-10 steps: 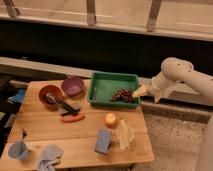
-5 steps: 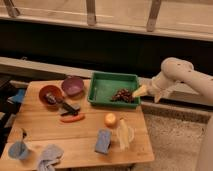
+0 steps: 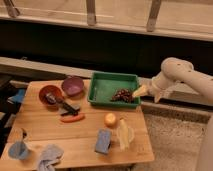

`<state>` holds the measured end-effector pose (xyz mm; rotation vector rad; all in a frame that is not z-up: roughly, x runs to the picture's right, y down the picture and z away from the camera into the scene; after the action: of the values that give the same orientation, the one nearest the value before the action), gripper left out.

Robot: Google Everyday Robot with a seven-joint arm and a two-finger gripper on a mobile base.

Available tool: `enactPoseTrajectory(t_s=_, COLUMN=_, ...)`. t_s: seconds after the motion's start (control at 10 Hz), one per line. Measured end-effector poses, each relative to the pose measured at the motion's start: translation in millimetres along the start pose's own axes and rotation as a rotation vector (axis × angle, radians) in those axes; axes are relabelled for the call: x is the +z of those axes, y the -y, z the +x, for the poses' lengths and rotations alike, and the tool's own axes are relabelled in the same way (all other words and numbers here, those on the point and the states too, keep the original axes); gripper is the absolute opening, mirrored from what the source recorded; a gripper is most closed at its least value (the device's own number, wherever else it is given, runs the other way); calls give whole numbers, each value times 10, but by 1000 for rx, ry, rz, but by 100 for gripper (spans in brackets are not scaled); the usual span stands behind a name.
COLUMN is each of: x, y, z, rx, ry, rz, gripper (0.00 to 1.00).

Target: Wipe table surface with brush

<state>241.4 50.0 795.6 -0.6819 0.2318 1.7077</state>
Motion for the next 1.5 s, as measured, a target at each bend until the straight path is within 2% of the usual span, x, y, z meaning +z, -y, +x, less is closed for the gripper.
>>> enactPoseTrajectory(t_s=0.2, x=-22, y=-73, z=-5, rx=-39, ry=-9, rz=1, gripper=80)
enactPoseTrajectory(t_s=0.4, x=32, y=-353, z=-42, rx=-121, ry=-32, rz=-4, gripper=80)
enactPoseTrajectory(t_s=0.6, x=156, y=-845, z=-87, rx=-222, ry=-55, rz=-3, gripper=80)
enactPoseTrajectory(t_s=0.8, x=270, y=-1399, z=-107, rx=-333, ry=-55, rz=12, gripper=80)
enactPoseTrajectory(t_s=1.0, x=292, y=-1963, z=-71, rx=-443, ry=-14, rz=35, gripper=80)
enactPoseTrajectory(t_s=1.2, x=212, y=-2440, z=114, rx=-548, ry=61, rz=55, gripper=80)
enactPoseTrajectory(t_s=1.3, x=184, y=-2555, z=177, rx=-581, ry=86, rz=64, gripper=80)
enactPoseTrajectory(t_s=1.5, x=170, y=-2630, z=213, rx=-597, ry=98, rz=64, gripper=80)
